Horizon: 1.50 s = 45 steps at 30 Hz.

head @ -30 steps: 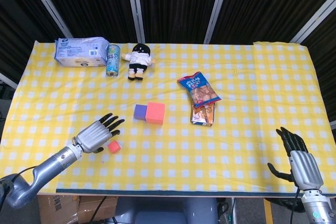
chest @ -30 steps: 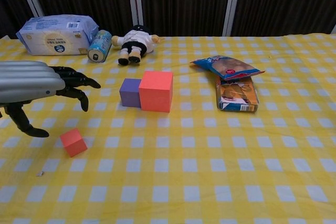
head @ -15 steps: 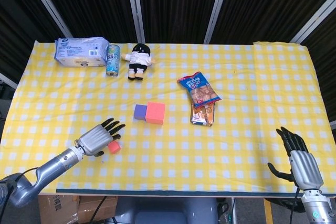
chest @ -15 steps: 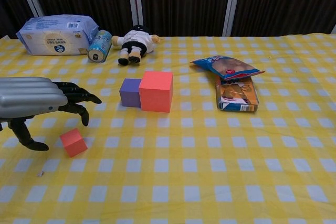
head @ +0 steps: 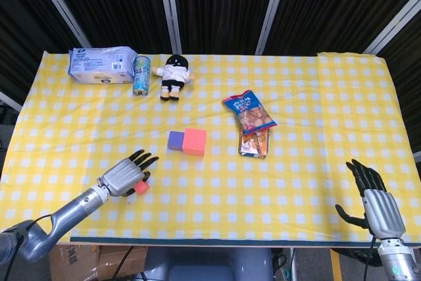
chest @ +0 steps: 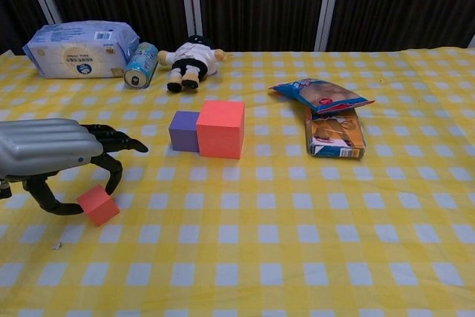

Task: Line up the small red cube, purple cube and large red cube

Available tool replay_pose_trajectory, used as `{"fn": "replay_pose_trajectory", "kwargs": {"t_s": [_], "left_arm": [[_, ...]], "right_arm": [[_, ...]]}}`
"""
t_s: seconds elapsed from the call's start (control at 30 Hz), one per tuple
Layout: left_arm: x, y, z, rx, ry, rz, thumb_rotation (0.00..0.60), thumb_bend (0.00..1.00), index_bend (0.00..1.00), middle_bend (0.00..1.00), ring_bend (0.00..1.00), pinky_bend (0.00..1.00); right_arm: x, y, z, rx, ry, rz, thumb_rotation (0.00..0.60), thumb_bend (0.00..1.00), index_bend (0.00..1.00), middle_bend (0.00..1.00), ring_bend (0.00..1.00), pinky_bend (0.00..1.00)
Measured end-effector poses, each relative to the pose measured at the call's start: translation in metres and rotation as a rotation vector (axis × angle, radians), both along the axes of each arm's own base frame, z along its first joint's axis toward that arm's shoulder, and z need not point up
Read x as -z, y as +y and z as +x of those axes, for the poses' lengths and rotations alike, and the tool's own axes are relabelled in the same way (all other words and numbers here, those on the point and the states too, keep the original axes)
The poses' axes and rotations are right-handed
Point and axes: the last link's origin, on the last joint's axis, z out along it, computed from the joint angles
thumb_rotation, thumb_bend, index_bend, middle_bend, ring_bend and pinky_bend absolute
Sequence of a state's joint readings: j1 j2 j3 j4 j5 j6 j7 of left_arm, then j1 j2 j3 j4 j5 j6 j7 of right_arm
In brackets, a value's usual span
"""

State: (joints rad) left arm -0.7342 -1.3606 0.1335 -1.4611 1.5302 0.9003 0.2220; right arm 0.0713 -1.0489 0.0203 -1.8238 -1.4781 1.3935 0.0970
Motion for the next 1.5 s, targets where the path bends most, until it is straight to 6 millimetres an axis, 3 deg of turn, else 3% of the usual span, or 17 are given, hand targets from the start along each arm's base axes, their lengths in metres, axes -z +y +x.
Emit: {"fn": "replay_pose_trajectory", "kwargs": {"t_s": [0.37, 0.6, 0.77, 1.13, 1.5], "left_arm": [[-0.030, 0.010, 0.012, -0.090, -0.078, 0.093, 0.600, 0.35, 0.43, 0.00, 0.00, 0.00], [-0.049, 0.028, 0.013, -0.270, -0.130, 0.228, 0.600, 0.35, 0.43, 0.00, 0.00, 0.00], [-0.053, 0.044, 0.014, -0.419, -0.160, 0.319, 0.600, 0.35, 0.42, 0.00, 0.00, 0.00], [-0.023, 0.093, 0.060, -0.560, -0.171, 0.425, 0.600, 0.35, 0.42, 0.00, 0.00, 0.00], [0.015, 0.109, 0.083, -0.679, -0.164, 0.440, 0.600, 0.35, 0.42, 0.00, 0.00, 0.00]], "right_arm": [[0.000, 0.001, 0.001, -0.004, -0.001, 0.002, 0.600, 0.34, 0.00, 0.00, 0.00, 0.00], [0.001, 0.001, 0.001, -0.004, -0.008, 0.008, 0.600, 0.34, 0.00, 0.00, 0.00, 0.00], [0.002, 0.000, 0.001, 0.001, -0.012, 0.016, 0.600, 0.34, 0.00, 0.00, 0.00, 0.00], [0.002, -0.001, 0.000, 0.007, -0.020, 0.019, 0.600, 0.34, 0.00, 0.00, 0.00, 0.00], [0.001, -0.001, 0.001, 0.010, -0.033, 0.025, 0.600, 0.34, 0.00, 0.00, 0.00, 0.00]]}}
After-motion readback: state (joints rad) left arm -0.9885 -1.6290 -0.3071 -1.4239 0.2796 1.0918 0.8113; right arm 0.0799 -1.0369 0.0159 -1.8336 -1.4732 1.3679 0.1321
